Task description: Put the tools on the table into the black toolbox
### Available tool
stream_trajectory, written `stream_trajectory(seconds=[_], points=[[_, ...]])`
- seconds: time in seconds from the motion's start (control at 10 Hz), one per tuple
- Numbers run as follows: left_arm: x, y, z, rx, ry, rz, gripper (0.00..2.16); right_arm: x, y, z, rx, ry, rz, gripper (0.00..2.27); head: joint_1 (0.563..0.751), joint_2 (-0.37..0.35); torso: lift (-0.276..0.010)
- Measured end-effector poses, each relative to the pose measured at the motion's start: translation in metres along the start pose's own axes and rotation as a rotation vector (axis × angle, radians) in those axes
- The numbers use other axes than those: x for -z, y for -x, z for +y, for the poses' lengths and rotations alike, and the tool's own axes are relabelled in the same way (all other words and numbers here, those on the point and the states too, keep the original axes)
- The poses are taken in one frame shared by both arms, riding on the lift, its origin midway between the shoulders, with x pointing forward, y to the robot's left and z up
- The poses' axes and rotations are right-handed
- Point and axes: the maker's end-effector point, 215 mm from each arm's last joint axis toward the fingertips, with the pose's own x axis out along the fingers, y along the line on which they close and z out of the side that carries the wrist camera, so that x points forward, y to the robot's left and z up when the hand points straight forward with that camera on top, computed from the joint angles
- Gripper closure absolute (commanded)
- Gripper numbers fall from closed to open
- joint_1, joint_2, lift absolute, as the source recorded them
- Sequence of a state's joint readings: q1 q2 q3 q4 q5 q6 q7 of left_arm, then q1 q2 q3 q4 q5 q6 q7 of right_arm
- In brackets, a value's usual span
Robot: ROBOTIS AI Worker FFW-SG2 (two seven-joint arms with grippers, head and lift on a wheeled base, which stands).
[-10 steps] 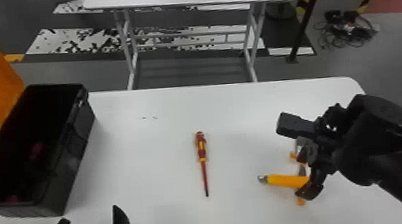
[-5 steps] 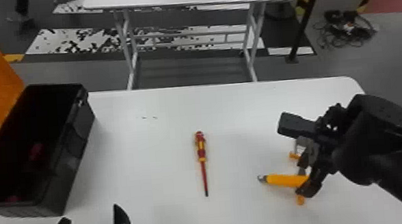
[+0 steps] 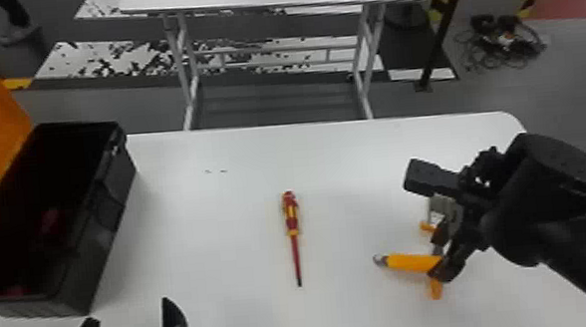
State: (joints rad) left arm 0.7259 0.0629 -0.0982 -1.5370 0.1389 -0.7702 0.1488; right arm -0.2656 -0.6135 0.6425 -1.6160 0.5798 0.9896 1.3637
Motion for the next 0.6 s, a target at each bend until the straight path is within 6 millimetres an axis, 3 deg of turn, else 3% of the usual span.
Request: stream_trajectory(seconds=[0.3, 0.4, 0.6], points=[[-0.0010, -0.0004, 0.0025, -0.005, 0.001, -0.003, 0.00, -0.0039, 0.0038, 0.0008, 0.009, -0.012, -0.003, 0.65, 0.695, -0.039, -0.075], [-0.0013, -0.0004, 0.0029, -0.005, 0.002, -0.004, 0.00, -0.0052, 0.0049, 0.0016, 0.013, -0.014, -0.002, 0.94, 0.695, -0.035, -0.075], [-0.0014, -0.0005, 0.0033, -0.006, 0.003, -0.004, 0.00, -0.0064, 0.0067, 0.0010, 0.020, -0.014, 0.002, 0.96, 0.695, -0.034, -0.075]])
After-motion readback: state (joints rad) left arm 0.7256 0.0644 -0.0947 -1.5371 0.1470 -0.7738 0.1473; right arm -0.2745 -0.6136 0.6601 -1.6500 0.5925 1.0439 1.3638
